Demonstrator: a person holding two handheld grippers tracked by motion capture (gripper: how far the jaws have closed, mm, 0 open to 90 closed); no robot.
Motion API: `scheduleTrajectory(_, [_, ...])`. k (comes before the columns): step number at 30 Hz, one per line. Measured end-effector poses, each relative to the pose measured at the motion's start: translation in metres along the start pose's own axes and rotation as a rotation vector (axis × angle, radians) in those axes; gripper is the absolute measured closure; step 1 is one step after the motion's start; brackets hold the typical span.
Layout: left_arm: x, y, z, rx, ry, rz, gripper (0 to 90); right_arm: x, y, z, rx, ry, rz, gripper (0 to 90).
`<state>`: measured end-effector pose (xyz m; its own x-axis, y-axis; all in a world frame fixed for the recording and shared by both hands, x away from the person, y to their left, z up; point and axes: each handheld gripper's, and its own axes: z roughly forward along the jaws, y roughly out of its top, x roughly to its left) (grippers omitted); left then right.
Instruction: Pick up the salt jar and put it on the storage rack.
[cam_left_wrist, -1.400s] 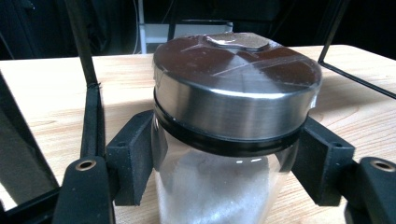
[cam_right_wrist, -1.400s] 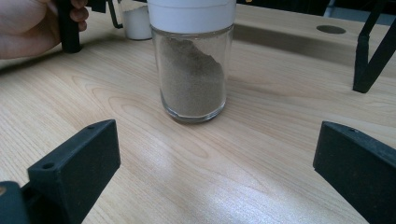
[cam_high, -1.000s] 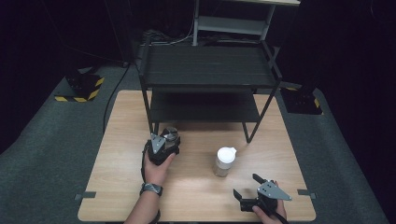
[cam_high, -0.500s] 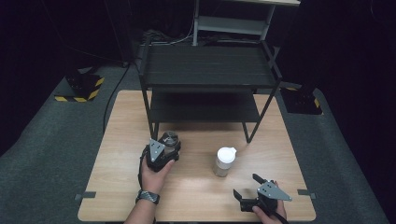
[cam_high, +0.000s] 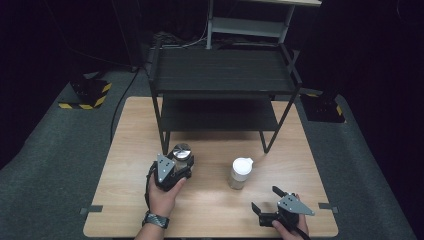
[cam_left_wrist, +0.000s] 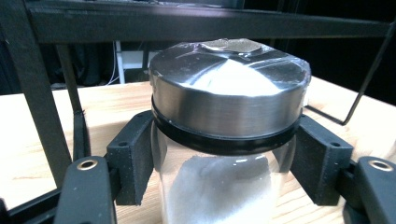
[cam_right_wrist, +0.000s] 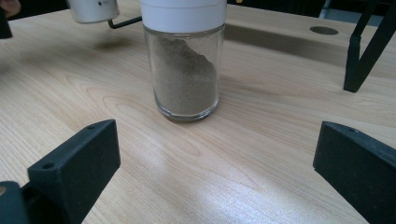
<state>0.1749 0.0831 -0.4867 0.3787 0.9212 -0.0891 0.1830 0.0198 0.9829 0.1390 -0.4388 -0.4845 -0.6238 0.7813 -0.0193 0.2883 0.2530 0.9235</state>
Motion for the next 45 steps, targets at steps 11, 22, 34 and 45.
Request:
scheduleTrajectory(11, [-0.011,0.015,-0.018,-0.016,0.003,0.016,30.8,0.000,0.000,0.000,0.002,0.000,-0.002,0.1])
scheduleTrajectory(22, [-0.020,0.035,-0.033,-0.029,0.001,0.059,30.9,0.000,0.001,0.000,0.003,-0.002,-0.002,0.1])
scheduleTrajectory(34, [-0.024,0.059,-0.042,-0.041,0.025,0.050,31.0,0.000,0.000,0.000,0.002,-0.004,-0.004,0.1])
scheduleTrajectory(45, [-0.033,0.086,-0.045,-0.086,0.016,0.086,30.9,0.000,0.000,-0.001,-0.001,-0.006,-0.003,0.1])
